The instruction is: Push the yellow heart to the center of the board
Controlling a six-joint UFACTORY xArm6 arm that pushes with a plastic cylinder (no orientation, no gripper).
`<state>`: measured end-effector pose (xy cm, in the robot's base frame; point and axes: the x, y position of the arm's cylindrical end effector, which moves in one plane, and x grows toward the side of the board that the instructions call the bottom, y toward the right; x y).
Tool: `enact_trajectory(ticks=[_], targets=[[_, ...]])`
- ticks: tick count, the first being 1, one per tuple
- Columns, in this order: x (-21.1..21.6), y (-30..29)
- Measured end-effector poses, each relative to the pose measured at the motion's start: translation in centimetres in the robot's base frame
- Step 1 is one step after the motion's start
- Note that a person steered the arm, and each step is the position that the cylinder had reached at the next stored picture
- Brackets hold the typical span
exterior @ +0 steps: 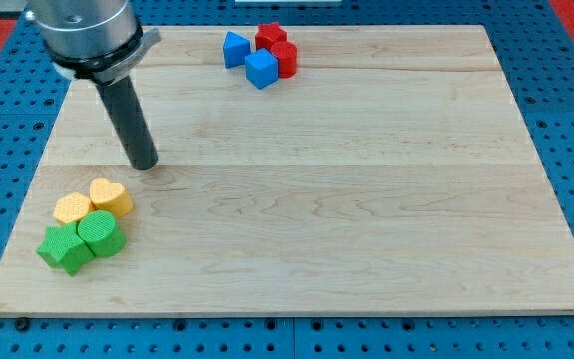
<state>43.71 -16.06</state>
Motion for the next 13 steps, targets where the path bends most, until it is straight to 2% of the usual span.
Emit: enact_trajectory(ticks=[1,2,3,4,5,6,7,8,9,11,12,13], targets=[[-2.2,-1.7],[-3.2,-6.5],[-3.3,-6.7],[-7.5,-3.9],[-15.3,-3.9],[-21.1,-1.9],[-24.5,0.6],[-21.8,-1.8],[-15.3,-5.7],[-2.8,-9.4],[3.1,-9.9],[6.9,-9.5]])
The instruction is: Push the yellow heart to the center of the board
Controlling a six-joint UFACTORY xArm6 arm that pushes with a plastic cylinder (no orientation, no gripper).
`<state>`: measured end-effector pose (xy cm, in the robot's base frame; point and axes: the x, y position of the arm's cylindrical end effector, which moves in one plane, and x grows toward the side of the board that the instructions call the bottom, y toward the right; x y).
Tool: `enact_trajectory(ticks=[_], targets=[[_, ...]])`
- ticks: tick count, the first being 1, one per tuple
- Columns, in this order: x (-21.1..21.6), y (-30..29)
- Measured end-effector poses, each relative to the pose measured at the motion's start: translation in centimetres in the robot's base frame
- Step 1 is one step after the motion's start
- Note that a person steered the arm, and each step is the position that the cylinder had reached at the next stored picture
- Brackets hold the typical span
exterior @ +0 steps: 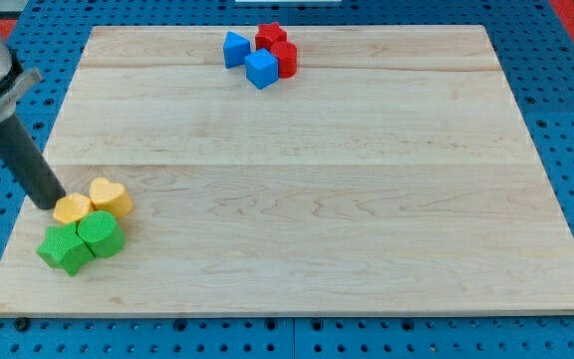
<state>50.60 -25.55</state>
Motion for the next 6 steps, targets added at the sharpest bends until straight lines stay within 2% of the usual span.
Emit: enact_trajectory(ticks=[3,4,5,6], targets=[[2.2,0.0],[2.8,2.2],[1.5,5.0],[-2.9,6.8]])
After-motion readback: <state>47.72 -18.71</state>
